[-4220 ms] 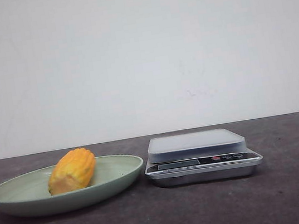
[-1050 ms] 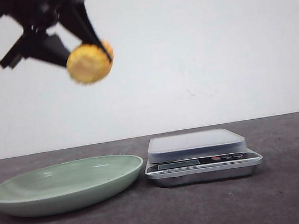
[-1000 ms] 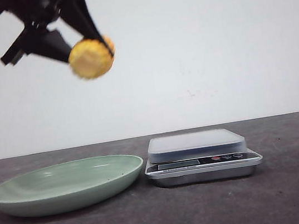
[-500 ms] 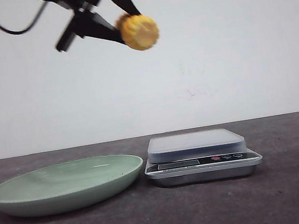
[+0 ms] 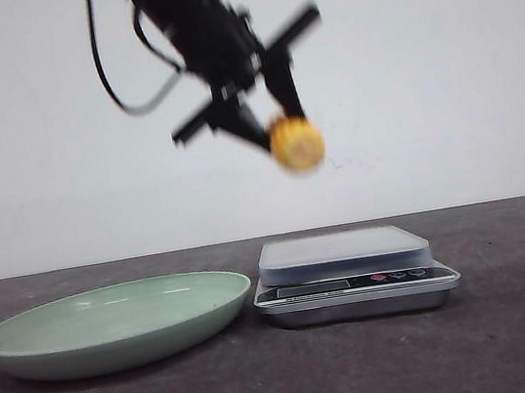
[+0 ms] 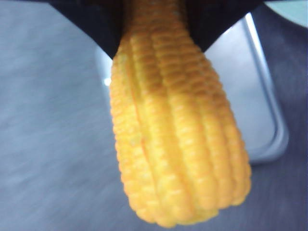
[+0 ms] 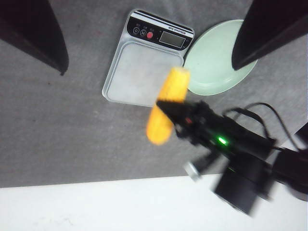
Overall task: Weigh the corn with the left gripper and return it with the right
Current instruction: 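Lift the corn with the left gripper and carry it over the scale, then lower the corn onto the scale platform and open the left gripper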
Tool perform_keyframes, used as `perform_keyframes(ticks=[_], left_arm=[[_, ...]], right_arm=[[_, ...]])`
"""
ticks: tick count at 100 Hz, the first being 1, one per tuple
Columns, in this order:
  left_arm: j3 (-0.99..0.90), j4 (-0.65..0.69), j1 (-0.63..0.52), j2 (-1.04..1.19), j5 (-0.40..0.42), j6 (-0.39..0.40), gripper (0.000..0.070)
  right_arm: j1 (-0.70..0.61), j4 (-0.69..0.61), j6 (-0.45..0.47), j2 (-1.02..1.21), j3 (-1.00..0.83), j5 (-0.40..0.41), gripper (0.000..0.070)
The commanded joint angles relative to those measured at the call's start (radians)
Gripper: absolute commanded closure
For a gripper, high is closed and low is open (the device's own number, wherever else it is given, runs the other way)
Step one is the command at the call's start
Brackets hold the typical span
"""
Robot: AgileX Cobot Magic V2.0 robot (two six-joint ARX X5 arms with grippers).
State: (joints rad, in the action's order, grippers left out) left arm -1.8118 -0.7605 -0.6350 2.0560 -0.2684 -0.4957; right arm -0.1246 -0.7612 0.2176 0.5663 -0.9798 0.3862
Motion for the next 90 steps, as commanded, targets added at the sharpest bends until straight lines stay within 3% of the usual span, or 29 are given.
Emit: perform_keyframes(ticks=[1, 28, 34, 45, 51, 56, 74, 83, 90], left_arm=[[-0.029, -0.013, -0.014, 0.059, -0.005, 0.013, 0.0696], [-0.029, 0.010, -0.031, 0.148, -0.005, 0.013, 0.0684], [-0.029, 0.022, -0.032, 0.151, -0.006, 0.013, 0.0603], [-0.029, 0.026, -0.033, 0.151, -0.006, 0.013, 0.0292], [-0.029, 0.024, -0.033, 0.151, -0.006, 0.013, 0.0178], [-0.029, 0.022, -0.033, 0.151, -0.006, 0.013, 0.0134], [-0.033, 0.021, -0.026, 0.147, -0.005, 0.013, 0.0080], [-0.058, 0.013, -0.022, 0.147, -0.001, 0.013, 0.0010], [-0.095, -0.006, -0.018, 0.147, 0.002, 0.013, 0.0000]], right_arm=[[-0.004, 0.002, 0.014, 0.006, -0.010, -0.012, 0.0016], [-0.004, -0.004, 0.017, 0.006, -0.010, -0.028, 0.0016], [-0.004, -0.003, 0.024, 0.006, -0.010, -0.029, 0.0016], [-0.004, -0.003, 0.037, 0.006, -0.010, -0.061, 0.0016], [-0.004, -0.003, 0.037, 0.006, -0.010, -0.076, 0.0016], [-0.004, -0.003, 0.037, 0.007, -0.009, -0.081, 0.0016], [-0.004, -0.003, 0.037, 0.007, -0.010, -0.084, 0.0016], [-0.004, -0.003, 0.037, 0.007, -0.010, -0.101, 0.0016], [-0.004, -0.003, 0.036, 0.007, -0.009, -0.104, 0.0016]])
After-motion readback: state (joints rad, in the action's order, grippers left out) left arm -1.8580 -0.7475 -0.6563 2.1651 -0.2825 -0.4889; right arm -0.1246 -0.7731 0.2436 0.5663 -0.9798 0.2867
